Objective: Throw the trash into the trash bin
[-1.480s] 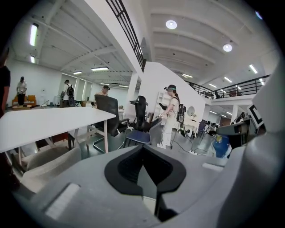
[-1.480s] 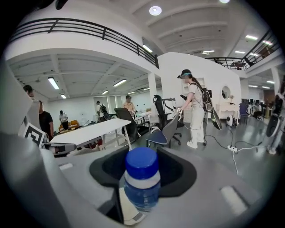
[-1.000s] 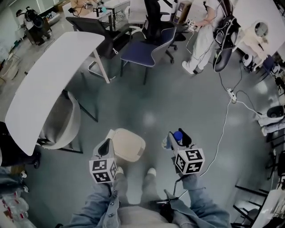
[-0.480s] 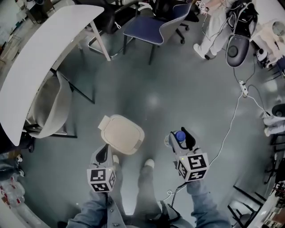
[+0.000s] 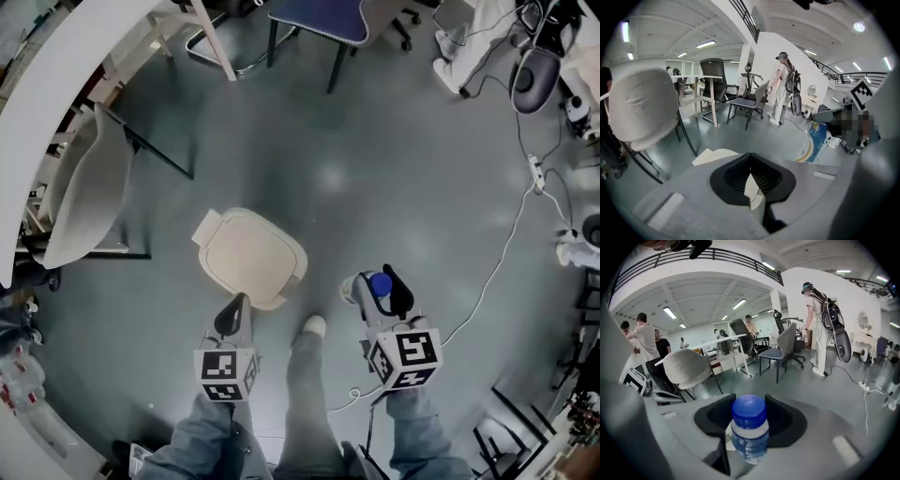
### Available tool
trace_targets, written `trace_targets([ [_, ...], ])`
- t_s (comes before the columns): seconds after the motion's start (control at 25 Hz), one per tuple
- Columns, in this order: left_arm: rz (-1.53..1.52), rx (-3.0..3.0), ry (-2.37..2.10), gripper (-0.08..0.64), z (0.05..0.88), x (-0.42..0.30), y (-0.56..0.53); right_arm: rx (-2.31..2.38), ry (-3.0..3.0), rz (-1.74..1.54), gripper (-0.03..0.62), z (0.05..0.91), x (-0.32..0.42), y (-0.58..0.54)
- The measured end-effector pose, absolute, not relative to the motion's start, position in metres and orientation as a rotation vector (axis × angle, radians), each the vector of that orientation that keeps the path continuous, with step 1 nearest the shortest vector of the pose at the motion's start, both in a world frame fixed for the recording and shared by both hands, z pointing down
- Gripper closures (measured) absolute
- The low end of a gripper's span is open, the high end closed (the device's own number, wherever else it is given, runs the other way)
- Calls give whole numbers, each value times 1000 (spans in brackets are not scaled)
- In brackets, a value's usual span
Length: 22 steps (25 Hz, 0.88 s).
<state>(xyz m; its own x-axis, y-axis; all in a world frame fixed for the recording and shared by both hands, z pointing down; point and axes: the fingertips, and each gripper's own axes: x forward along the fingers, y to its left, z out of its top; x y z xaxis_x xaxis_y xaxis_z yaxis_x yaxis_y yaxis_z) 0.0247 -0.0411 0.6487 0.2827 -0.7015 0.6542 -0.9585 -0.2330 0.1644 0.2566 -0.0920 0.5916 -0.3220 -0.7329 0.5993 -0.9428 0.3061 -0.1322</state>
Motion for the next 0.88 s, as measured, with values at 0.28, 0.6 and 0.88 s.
trace_targets([
  [0.28, 627, 1990, -1497, 549, 705, 61, -35, 1387, -2162, 676, 394, 656, 259, -81],
  [0.6, 673, 1919, -1474, 551, 770, 90, -11, 1310, -2162, 688, 394, 723, 268, -74],
  [0.88, 704, 1840, -1450, 551, 810, 110, 6, 1264, -2129, 721, 394, 755, 275, -60],
])
